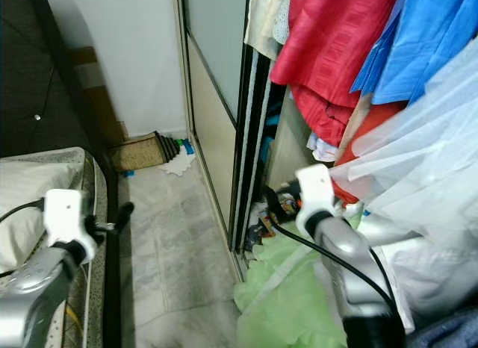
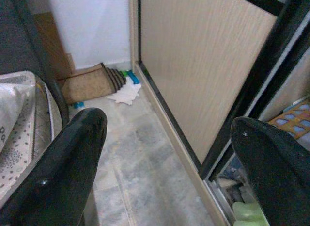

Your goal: Clean up the room

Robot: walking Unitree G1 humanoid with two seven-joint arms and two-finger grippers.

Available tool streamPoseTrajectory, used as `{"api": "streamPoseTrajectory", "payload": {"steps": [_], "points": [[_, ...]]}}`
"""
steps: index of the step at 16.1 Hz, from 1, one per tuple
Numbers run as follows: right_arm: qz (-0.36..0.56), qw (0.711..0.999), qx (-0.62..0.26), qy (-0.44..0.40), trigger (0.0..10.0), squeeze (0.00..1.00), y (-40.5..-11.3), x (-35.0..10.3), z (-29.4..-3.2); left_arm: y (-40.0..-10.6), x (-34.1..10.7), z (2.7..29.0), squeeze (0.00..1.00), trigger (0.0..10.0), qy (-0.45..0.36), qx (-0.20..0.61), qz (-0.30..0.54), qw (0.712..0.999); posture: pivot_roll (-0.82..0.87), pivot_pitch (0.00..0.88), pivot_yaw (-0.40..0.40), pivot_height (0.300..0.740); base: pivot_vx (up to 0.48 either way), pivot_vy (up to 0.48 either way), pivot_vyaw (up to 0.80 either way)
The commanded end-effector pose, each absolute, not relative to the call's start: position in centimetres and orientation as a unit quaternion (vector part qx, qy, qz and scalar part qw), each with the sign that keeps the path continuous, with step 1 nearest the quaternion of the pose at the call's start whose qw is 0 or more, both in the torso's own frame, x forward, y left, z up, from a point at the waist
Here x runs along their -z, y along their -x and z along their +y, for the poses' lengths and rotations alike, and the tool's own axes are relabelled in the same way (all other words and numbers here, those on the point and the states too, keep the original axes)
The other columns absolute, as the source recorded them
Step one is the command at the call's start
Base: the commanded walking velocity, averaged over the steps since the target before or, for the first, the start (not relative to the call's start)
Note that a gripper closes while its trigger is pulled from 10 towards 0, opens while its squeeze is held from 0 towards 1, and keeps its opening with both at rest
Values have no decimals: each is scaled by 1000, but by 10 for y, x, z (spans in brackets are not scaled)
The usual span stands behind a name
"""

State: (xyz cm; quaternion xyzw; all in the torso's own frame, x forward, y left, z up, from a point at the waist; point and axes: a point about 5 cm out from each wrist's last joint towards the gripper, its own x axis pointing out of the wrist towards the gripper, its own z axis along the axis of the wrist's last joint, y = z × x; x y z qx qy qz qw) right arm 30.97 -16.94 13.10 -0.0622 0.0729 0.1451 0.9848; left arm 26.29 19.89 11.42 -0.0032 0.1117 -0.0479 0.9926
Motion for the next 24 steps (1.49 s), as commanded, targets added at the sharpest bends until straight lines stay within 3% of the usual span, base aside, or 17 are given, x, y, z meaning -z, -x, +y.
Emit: {"api": "streamPoseTrajectory", "payload": {"steps": [1,8,11,14,18,24], "points": [[64,989,-117,57,10000,0,-311,-129,-173,-265,-112,199,0,10000,3,37,113,993,-28,7,-16,740,0,0,0],[53,997,-64,1,10000,0,-300,-127,-165,-256,-109,179,0,10000,50,-37,82,995,-32,13,-33,740,0,0,0],[46,995,-86,7,10000,0,-301,-131,-152,-249,-108,182,0,10000,59,-43,93,993,-11,37,-55,740,0,0,0],[52,995,-86,7,10000,0,-301,-128,-153,-241,-103,178,0,10000,45,16,123,991,2,49,-58,740,0,0,0],[40,996,-75,11,10000,0,-294,-130,-152,-243,-114,157,0,10000,10,74,84,994,-21,79,-24,740,0,0,0],[40,997,-59,-2,10000,0,-294,-128,-156,-240,-115,174,0,10000,28,18,58,998,-18,40,-45,740,0,0,800]]}}
